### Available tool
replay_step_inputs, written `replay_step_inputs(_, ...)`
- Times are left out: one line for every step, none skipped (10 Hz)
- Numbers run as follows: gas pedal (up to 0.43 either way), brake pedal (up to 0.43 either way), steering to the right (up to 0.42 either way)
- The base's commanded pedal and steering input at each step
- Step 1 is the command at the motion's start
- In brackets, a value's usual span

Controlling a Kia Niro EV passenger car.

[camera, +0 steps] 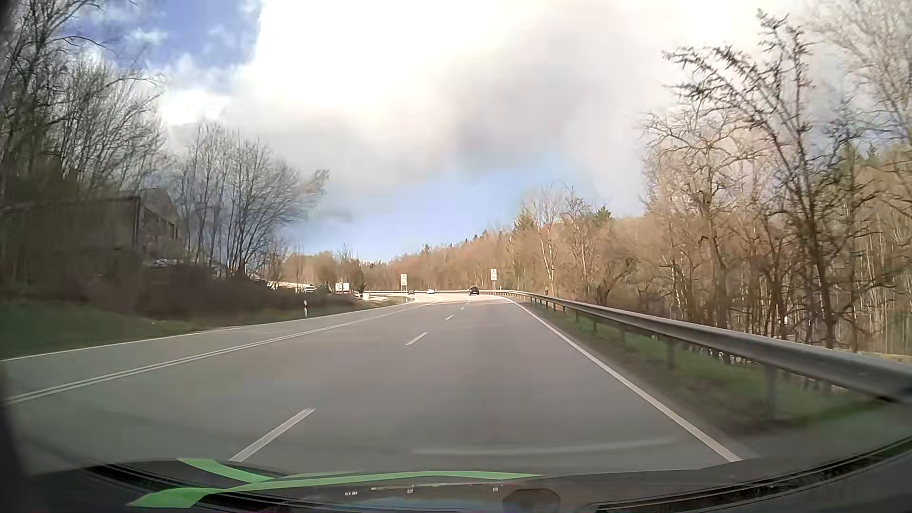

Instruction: Follow the waypoints while adhering to traffic rules and regulations

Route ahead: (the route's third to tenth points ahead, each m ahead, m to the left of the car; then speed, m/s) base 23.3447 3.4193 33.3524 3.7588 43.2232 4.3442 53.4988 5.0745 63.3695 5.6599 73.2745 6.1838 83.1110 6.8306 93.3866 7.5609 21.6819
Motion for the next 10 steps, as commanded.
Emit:
replay_step_inputs(0.189,0.0,0.002)
replay_step_inputs(0.189,0.0,0.002)
replay_step_inputs(0.189,0.0,0.002)
replay_step_inputs(0.189,0.0,0.001)
replay_step_inputs(0.177,0.0,0.001)
replay_step_inputs(0.177,0.0,0.0)
replay_step_inputs(0.177,0.0,-0.001)
replay_step_inputs(0.177,0.0,-0.003)
replay_step_inputs(0.177,0.0,-0.003)
replay_step_inputs(0.169,0.0,-0.004)
